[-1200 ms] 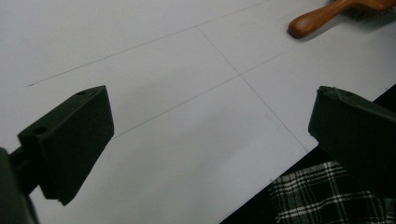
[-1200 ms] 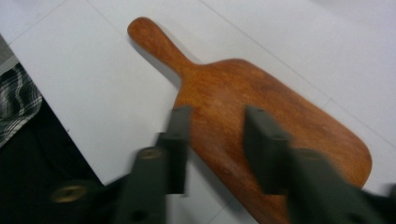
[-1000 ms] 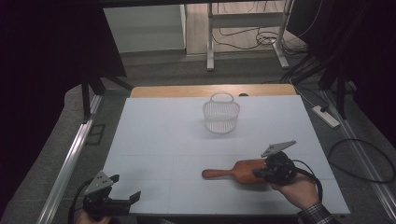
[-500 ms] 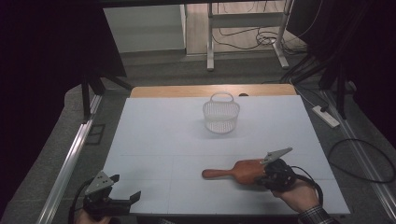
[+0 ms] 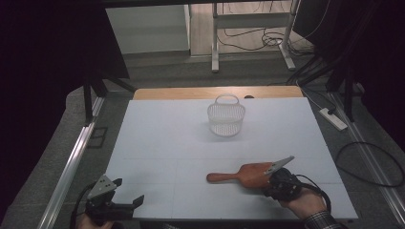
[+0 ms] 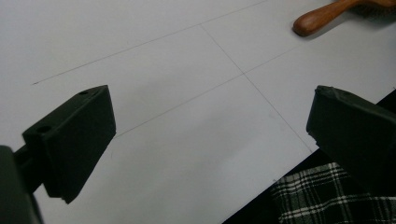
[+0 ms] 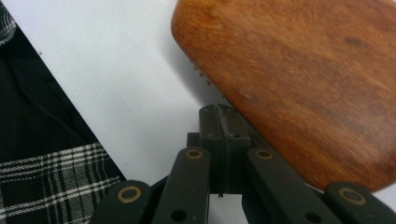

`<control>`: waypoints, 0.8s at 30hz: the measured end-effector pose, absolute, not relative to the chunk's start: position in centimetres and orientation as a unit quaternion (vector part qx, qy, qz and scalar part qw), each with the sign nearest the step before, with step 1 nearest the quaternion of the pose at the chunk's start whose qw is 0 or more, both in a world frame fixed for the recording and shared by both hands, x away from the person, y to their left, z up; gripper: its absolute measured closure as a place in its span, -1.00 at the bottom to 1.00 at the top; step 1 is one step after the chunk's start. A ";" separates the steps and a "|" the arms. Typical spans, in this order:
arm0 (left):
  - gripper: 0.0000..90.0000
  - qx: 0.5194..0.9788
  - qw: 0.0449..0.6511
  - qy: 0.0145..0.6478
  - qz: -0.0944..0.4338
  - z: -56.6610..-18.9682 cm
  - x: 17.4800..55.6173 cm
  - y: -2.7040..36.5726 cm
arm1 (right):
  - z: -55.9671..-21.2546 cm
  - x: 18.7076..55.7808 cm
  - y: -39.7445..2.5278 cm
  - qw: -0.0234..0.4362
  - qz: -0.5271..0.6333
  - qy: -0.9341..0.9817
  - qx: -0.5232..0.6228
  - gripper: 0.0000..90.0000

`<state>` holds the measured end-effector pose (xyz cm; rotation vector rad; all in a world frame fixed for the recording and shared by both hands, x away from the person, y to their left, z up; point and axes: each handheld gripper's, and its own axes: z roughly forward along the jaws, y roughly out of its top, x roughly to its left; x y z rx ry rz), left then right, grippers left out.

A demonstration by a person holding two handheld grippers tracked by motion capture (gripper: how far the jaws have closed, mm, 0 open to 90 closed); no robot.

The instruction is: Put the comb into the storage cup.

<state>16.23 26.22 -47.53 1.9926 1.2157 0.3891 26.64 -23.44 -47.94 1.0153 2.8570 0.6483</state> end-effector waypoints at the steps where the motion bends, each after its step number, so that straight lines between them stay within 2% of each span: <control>1: -0.95 0.780 0.378 0.476 0.152 -47.5 16.2 26.2 | -48.0 26.7 -23.5 0.021 0.207 0.921 0.328 1.00; 24: -0.94 0.778 0.376 0.481 0.149 -47.6 16.4 26.2 | -48.5 31.5 -24.9 0.044 0.184 0.908 0.374 1.00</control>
